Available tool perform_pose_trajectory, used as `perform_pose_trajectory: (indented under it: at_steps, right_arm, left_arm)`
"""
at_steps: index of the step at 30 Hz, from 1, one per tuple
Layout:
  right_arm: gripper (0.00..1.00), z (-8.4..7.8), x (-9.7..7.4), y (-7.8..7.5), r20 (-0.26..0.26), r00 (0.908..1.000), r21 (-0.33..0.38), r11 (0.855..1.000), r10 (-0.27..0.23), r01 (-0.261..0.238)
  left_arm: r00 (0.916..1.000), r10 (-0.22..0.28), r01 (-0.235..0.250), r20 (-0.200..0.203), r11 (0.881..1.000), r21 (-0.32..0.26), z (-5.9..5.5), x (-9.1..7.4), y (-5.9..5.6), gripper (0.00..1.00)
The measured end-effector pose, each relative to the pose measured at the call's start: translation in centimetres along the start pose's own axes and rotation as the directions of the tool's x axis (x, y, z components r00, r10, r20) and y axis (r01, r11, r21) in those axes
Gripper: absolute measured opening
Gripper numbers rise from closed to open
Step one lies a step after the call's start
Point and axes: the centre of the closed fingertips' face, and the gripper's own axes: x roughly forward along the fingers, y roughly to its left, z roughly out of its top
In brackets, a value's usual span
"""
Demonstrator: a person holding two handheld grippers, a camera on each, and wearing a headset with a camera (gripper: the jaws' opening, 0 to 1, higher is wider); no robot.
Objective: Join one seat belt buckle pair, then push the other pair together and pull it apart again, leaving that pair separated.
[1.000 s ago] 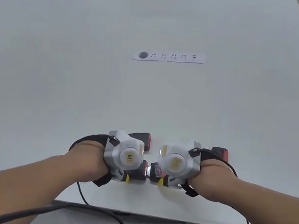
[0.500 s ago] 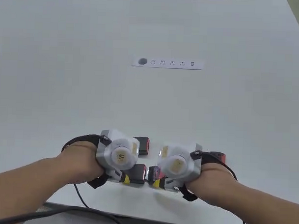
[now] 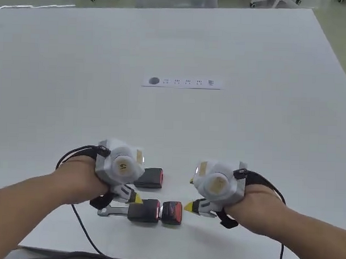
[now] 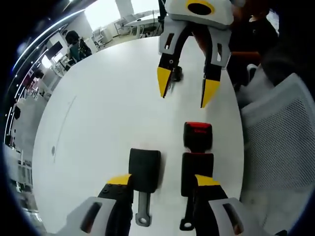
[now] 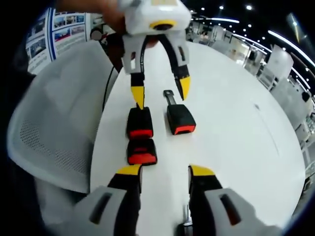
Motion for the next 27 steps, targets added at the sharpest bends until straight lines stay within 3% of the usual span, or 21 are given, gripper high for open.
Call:
perform_pose_trajectory:
  at_steps: [6,8,13,22,27]
  right_arm:
    - [0.37,-3.0,-1.1,-1.9,-0.037,0.9988,0.023,0.999,-0.031,0.031]
    - [0.38,-4.7,-1.7,-2.7,-0.061,0.9973,0.047,0.998,-0.040,0.043]
    - [0.39,-7.3,-2.3,-3.5,-0.097,0.9942,0.060,0.997,-0.045,0.051]
    - [0.41,-10.7,-3.1,-4.5,-0.152,0.9876,0.069,0.996,-0.039,0.050]
    - [0.42,-11.7,-3.0,-4.9,-0.170,0.9851,0.076,0.996,-0.026,0.039]
  left_arm:
    - [0.9999,-0.012,0.012,-0.009,1.000,-0.011,-0.5,1.0,1.3,0.54]
    - [0.9998,-0.013,0.012,-0.013,1.000,-0.016,-0.7,1.4,1.9,0.54]
    - [0.9997,-0.019,0.018,-0.019,1.000,-0.026,-1.1,2.2,2.7,0.57]
    - [0.9976,-0.054,0.053,-0.044,0.998,-0.024,-2.0,4.1,3.3,0.57]
    - [0.9962,-0.068,0.066,-0.054,0.997,-0.037,-2.7,4.7,3.6,0.56]
